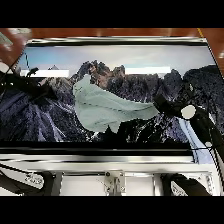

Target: Fold the shirts.

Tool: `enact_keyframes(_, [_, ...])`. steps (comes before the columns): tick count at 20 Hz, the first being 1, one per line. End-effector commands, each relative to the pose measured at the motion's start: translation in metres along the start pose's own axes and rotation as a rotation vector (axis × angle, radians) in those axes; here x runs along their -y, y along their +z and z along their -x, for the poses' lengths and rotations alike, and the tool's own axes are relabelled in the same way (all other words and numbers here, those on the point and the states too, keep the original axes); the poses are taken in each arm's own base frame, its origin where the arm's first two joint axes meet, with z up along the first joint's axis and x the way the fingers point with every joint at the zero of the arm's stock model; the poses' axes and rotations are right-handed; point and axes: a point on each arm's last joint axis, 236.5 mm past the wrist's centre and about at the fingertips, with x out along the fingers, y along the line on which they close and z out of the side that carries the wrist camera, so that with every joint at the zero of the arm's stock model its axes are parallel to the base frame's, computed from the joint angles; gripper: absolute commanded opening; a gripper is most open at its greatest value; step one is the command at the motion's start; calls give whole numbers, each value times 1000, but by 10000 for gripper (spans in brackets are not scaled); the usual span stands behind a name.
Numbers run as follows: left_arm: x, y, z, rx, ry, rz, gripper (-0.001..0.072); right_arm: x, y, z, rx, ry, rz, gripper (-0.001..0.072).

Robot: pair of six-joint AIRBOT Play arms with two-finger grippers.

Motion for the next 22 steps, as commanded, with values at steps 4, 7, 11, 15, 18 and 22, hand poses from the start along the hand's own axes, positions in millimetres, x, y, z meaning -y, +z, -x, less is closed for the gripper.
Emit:
enact_keyframes(4, [12,-73,-89,-31,-182,138,670,0,-1,1,-4,-4,9,61])
enact_keyframes(7, [34,-90,-118,-55,-236,142,668,2,-1,1,-2,-11,20,60])
enact_keyframes(11, [59,-91,-144,-50,-197,58,662,5,-7,1,-29,-24,24,60])
enact_keyframes(15, [75,-92,-170,-39,-156,26,661,9,-14,1,-61,-40,27,60])
enact_keyframes(18, [80,-76,-175,19,-153,117,426,10,-18,2,-78,-45,24,60])
enact_keyframes(22, [109,-44,-138,137,-178,-24,40,4,-21,5,-88,-21,5,60])
